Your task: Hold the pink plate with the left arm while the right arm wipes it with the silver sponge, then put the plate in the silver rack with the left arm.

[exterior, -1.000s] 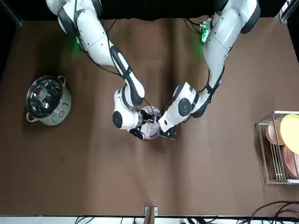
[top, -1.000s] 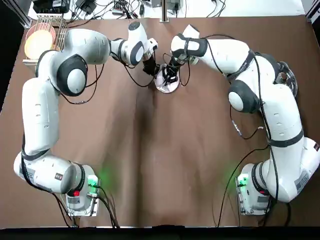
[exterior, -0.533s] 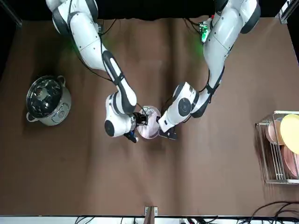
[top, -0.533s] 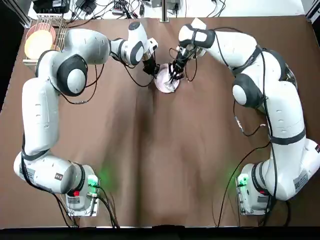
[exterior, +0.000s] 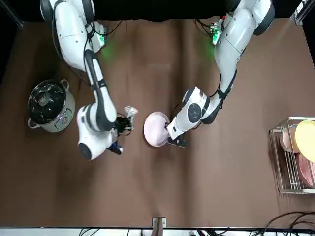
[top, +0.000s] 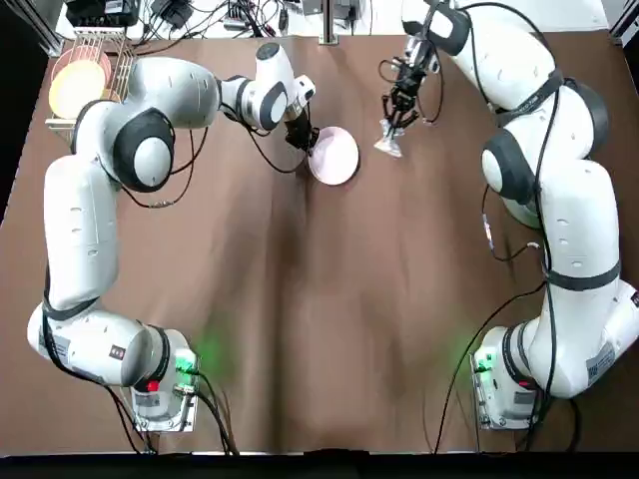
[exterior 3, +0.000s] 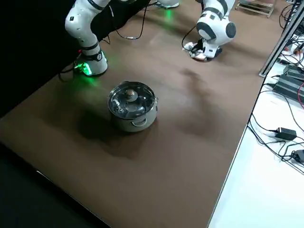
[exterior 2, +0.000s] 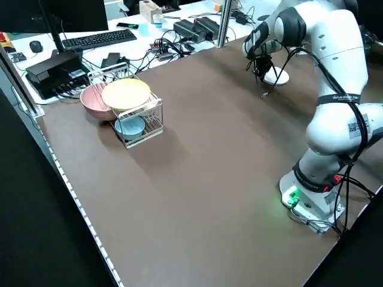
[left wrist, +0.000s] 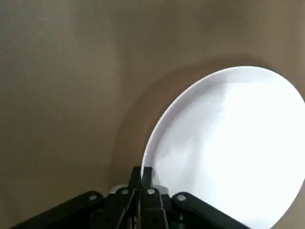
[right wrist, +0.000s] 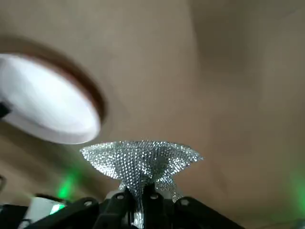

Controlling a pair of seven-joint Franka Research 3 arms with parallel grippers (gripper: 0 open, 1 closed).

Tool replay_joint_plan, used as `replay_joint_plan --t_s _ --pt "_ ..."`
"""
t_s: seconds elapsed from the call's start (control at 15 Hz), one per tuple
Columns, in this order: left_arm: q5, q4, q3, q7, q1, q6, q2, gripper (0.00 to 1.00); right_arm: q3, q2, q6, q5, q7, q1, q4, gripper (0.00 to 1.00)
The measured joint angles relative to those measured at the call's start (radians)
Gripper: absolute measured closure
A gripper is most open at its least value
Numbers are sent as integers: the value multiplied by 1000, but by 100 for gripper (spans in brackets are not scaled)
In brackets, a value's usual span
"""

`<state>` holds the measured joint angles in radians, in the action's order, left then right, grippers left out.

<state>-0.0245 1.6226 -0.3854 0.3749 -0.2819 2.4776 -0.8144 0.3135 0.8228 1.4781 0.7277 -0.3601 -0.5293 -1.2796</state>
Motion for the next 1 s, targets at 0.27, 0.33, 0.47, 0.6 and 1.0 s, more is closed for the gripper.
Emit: replay_joint_plan --t_s 0.27,0.33,0.47,0.6,1.0 --pt "0 -2 0 0 3 0 1 97 59 16 -52 -146 237 88 -31 91" --pt "0 -5 -1 0 6 0 5 97 60 22 -55 -185 288 115 -45 91" --pt "0 -12 -1 3 14 -36 31 97 60 37 -55 -253 363 149 -74 91" --pt "0 -19 -2 14 37 -142 88 97 59 59 -52 -283 388 158 -83 91" --pt "0 -20 -3 -26 180 -430 245 97 60 77 -45 -345 427 181 -83 91"
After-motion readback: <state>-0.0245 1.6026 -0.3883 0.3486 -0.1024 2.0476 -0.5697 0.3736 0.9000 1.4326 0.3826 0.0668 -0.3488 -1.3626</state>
